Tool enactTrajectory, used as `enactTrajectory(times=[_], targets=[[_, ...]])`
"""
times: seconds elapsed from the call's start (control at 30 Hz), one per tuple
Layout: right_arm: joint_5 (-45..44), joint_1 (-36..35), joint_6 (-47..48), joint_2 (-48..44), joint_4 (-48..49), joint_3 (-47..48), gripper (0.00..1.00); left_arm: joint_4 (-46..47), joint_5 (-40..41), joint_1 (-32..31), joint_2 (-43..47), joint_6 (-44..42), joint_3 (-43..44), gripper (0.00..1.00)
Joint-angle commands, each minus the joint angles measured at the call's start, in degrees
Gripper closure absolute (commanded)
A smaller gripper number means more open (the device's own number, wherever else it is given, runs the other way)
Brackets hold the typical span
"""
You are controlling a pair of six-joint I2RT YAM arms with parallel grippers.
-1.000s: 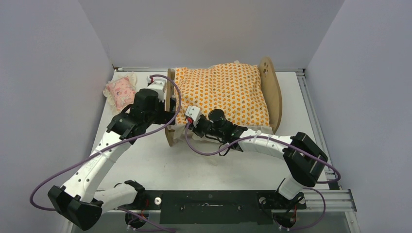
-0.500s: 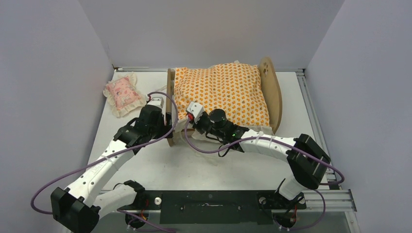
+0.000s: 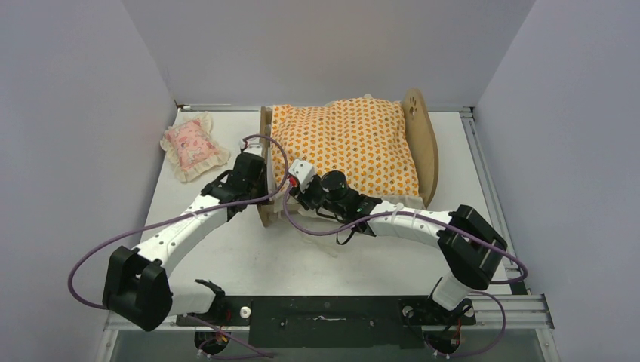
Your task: Set up the pet bed
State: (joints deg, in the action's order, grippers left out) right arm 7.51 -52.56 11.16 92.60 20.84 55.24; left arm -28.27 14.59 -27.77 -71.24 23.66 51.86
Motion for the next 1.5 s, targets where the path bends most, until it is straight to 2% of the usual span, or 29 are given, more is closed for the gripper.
enactTrajectory(times=[0.0,0.27,0.4,0.47,0.5,0.57,0.7,0.73,0.77,0.93,1.1,1.3,1.47], targets=[[-6.1,-0.2,-1.5,-1.0,0.1,4.9,0.57,9.7,-2.7,1.6,-5.7,-3.1,6.5,0.75],[-24.7,-9.5,-12.5,-4.8,-4.1,4.1,0.48,15.6,-11.8,6.6,-9.7,-2.8,9.0,0.73],[-29.9,-15.5,-20.2,-4.3,-2.0,1.9,0.47,17.2,-13.9,7.9,-10.7,-2.9,9.4,0.7],[-29.7,-17.5,-22.5,-2.8,0.4,0.8,0.47,16.9,-14.6,8.5,-11.6,-2.7,10.1,0.67],[-29.3,-17.9,-23.8,-1.3,1.0,0.8,0.48,16.5,-15.7,9.0,-11.8,-2.3,10.5,0.63],[-29.2,-18.2,-25.9,1.8,1.2,1.7,0.51,14.7,-16.1,9.8,-10.7,-1.4,11.1,0.48],[-29.1,-18.1,-26.6,8.2,2.7,4.6,0.56,8.3,-11.9,11.5,-3.4,0.0,12.2,0.28],[-28.6,-18.0,-26.1,9.7,2.9,5.4,0.57,6.3,-10.3,12.0,-1.3,0.2,12.5,0.18],[-28.1,-17.9,-24.8,11.1,3.2,6.4,0.57,4.3,-8.6,12.5,0.7,0.4,12.8,0.02],[-20.5,-16.5,-15.8,16.9,5.1,8.7,0.58,-6.4,-3.5,14.5,8.0,0.2,14.9,0.04],[-13.1,-14.0,-4.8,18.7,6.7,8.4,0.58,-11.8,-3.4,14.5,13.3,0.2,13.7,0.04],[-8.5,-9.6,-0.1,22.0,6.2,10.9,0.58,-14.5,-3.5,14.5,17.5,0.6,10.7,0.04],[-3.5,-7.2,0.2,25.3,6.5,13.2,0.58,-15.4,-5.2,14.6,18.2,0.9,9.3,0.04]])
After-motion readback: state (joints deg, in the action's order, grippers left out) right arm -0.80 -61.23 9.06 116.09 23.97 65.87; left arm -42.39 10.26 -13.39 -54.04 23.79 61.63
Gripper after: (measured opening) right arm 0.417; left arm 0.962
